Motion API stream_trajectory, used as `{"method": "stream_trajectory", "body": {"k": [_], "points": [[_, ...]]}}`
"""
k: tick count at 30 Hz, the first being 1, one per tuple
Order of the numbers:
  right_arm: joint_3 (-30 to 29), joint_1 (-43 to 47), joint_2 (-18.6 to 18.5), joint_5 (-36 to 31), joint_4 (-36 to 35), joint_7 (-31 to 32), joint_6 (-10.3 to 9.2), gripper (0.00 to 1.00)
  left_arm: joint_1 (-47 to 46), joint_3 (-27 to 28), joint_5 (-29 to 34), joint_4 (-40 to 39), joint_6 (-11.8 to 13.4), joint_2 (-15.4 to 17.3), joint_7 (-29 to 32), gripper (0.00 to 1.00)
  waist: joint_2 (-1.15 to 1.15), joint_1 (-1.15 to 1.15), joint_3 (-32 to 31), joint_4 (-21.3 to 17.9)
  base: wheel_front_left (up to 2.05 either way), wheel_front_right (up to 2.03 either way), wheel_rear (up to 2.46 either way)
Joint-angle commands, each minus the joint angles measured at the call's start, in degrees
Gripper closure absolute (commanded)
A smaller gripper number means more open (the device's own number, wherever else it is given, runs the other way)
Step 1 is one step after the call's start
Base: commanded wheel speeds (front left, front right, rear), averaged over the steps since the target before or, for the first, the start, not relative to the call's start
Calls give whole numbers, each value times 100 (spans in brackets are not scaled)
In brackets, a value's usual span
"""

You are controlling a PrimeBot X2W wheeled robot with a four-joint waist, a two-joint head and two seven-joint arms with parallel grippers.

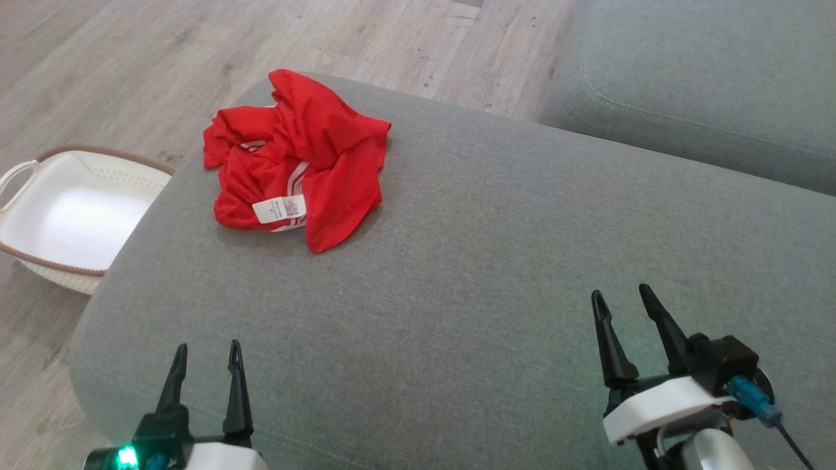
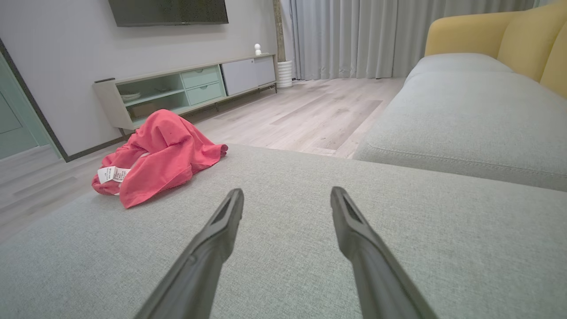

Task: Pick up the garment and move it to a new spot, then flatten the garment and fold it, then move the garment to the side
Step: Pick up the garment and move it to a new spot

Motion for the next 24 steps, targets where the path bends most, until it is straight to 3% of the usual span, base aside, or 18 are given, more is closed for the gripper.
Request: {"method": "stream_trajectory", "body": {"k": [1, 4, 8, 14, 20, 24], "points": [[137, -199, -38, 48, -146, -80, -4, 0, -229, 205, -4, -177, 29, 66, -65, 0, 0, 0, 6, -24, 0, 0, 0], [156, -215, -38, 39, -143, -69, -4, 0, -340, 224, -133, -229, -44, 61, 49, 0, 0, 0, 51, -109, 0, 0, 0], [130, -272, -38, -15, -218, -58, -4, 0, -832, 280, -471, -612, -330, 132, 523, 0, 0, 0, 227, -258, 0, 0, 0], [205, -441, -38, -122, -413, 20, -4, 0, -2169, 620, -1192, -1174, -664, 590, 2168, 0, 0, 0, 758, -693, 0, 0, 0], [313, -677, -38, -212, -613, 47, -4, 0, -3281, 1325, -2050, -1076, -573, 1276, 3823, 0, 0, 0, 1441, -1444, 0, 0, 0], [257, -782, -38, -295, -771, 82, -4, 0, -3790, 1718, -2362, -857, -392, 1710, 4480, 0, 0, 0, 1963, -1884, 0, 0, 0]]}}
